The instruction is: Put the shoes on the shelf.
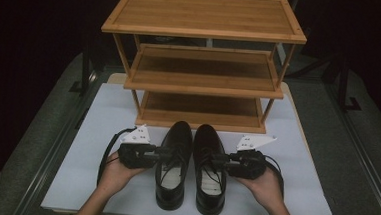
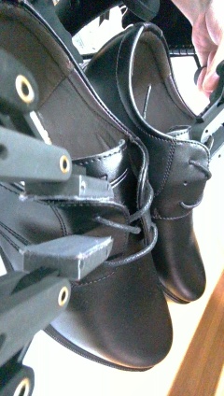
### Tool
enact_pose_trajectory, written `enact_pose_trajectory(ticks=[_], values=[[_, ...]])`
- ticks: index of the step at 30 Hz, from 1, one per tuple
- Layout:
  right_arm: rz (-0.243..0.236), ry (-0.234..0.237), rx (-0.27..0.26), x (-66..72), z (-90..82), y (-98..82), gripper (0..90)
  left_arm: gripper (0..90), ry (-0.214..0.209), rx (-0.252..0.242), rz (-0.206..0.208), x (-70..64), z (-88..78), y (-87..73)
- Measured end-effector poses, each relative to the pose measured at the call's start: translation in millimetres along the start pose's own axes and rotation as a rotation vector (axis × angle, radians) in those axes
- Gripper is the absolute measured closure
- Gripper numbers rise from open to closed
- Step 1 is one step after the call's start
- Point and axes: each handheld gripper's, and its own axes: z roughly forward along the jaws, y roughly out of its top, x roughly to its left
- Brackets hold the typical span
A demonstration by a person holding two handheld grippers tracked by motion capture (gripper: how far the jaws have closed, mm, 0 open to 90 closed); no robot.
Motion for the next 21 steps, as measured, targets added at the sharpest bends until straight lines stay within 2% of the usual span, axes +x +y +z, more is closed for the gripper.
enact_pose_trajectory(ticks=[4,7,11,14,19,21], values=[[0.003,0.011,-0.006,-1.7,-2.0,-0.7,75.4,79.5,0.007,0.012,0.001,-0.7,-2.4,1.5],[-0.003,0.005,-0.007,-1.7,-3.9,-0.5,78.5,83.1,0.036,0.02,0.004,-0.6,-5.7,2.0],[-0.013,-0.028,-0.019,-4.0,-8.7,-1.9,83.9,86.4,0.064,0.021,-0.006,6.4,-14.5,0.0],[-0.012,-0.046,-0.025,-6.1,-11.3,-2.5,85.3,86.7,0.076,0.008,-0.025,12.3,-21.5,-3.3],[-0.022,-0.092,-0.041,-10.1,-17.2,-2.8,86.5,87.3,0.115,-0.009,-0.027,19.4,-32.8,-6.8],[-0.022,-0.092,-0.043,-10.9,-17.9,-2.8,86.6,87.3,0.122,-0.01,-0.03,20.7,-35.5,-7.0]])
